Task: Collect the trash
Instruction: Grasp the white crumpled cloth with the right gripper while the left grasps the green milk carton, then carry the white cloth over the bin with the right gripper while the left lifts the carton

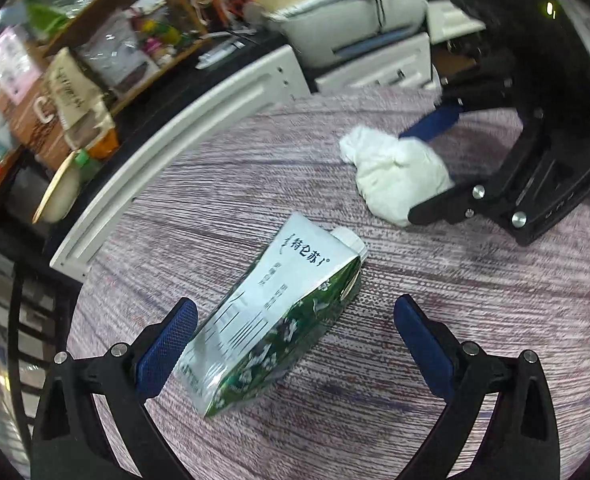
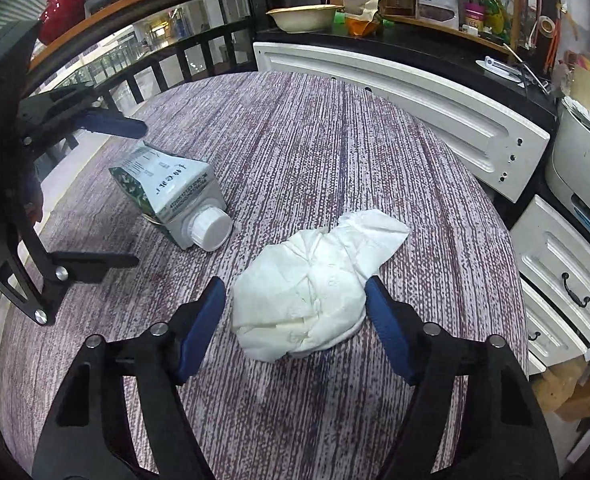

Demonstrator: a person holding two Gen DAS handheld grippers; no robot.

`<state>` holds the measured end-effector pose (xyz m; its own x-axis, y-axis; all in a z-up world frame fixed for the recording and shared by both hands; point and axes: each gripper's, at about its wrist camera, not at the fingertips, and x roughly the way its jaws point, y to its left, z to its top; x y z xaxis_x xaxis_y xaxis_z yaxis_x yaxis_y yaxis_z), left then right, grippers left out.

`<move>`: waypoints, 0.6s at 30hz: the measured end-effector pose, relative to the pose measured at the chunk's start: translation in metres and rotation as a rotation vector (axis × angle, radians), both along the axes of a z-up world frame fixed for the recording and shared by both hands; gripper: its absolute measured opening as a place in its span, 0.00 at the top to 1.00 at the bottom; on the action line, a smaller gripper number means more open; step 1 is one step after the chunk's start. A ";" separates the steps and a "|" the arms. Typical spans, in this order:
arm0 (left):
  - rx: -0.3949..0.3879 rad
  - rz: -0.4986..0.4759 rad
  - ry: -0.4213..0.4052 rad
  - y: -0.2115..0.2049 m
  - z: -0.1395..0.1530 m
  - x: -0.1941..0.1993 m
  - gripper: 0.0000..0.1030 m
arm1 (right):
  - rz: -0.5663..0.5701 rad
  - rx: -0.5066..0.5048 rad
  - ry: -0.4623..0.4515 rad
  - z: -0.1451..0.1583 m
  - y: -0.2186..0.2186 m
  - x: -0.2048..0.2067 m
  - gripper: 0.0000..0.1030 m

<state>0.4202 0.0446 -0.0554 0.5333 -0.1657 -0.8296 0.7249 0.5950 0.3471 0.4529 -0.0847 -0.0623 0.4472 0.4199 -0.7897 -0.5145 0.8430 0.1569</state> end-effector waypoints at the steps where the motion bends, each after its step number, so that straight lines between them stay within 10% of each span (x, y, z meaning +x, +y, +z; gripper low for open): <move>1: 0.031 -0.010 0.002 -0.002 -0.006 0.003 0.05 | 0.001 -0.007 0.005 -0.002 0.001 0.002 0.37; 7: 0.050 0.010 -0.009 0.000 -0.016 0.004 0.09 | 0.012 -0.009 -0.021 -0.003 0.005 0.001 0.77; 18: 0.007 0.150 -0.080 0.001 -0.003 -0.012 0.43 | -0.016 0.074 -0.042 0.015 -0.010 -0.040 0.83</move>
